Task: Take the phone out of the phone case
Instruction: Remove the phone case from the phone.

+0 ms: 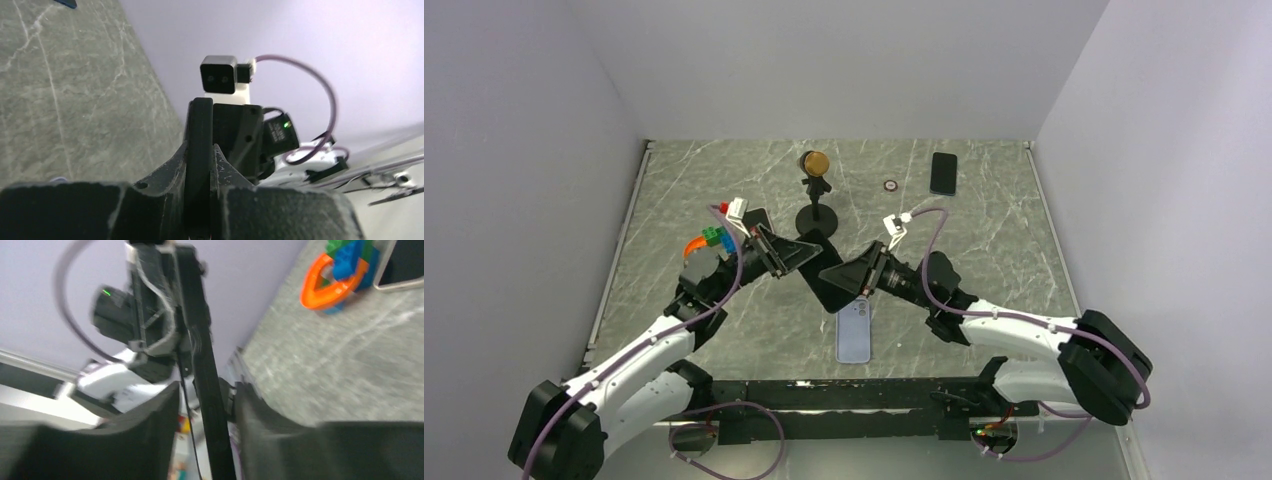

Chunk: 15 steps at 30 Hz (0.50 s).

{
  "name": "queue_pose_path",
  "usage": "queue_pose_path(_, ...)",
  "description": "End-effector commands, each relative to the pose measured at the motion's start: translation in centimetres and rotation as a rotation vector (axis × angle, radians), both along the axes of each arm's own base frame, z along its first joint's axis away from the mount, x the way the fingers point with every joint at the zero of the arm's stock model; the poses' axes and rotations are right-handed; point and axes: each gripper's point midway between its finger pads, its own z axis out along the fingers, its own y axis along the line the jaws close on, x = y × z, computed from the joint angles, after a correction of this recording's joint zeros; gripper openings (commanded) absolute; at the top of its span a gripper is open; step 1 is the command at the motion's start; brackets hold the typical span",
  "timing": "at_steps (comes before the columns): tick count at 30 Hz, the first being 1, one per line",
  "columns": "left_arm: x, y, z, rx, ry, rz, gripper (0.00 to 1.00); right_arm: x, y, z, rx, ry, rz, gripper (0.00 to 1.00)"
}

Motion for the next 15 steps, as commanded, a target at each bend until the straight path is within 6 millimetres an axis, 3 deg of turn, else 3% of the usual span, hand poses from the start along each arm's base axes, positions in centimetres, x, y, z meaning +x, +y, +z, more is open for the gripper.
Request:
queue_pose_path(1,-1.0,-0.1,1.0,0.115,-0.182,-0.078,0.0,-1.5,0.2,-3.0,-0.281,-0.085,0.069,0.6)
queue_pose_path(4,-2.0,0.0,0.6,0.199,-0.234,-0.19,0.0,-1.5,-1.4,-4.5,-0.475,-0.157,0.062,0.77)
queue_pose_path(8,-2.9,0.4,0.3,0.268,-0.275,-0.325,0.0,-1.9,-3.7,-5.4,-0.631,-0.24,0.076,0.83)
queue_pose_path(11,-3.7,0.8,1.0,0.263,-0.311,-0.395,0.0,-4.9,-3.6,-4.9,-0.577,-0.331,0.26,0.81)
queue_pose_path(15,-4.6,1.1,2.0,0.241,-0.33,-0.466,0.0,-8.1,-2.9,-3.3,-0.399,-0.383,0.455,0.66)
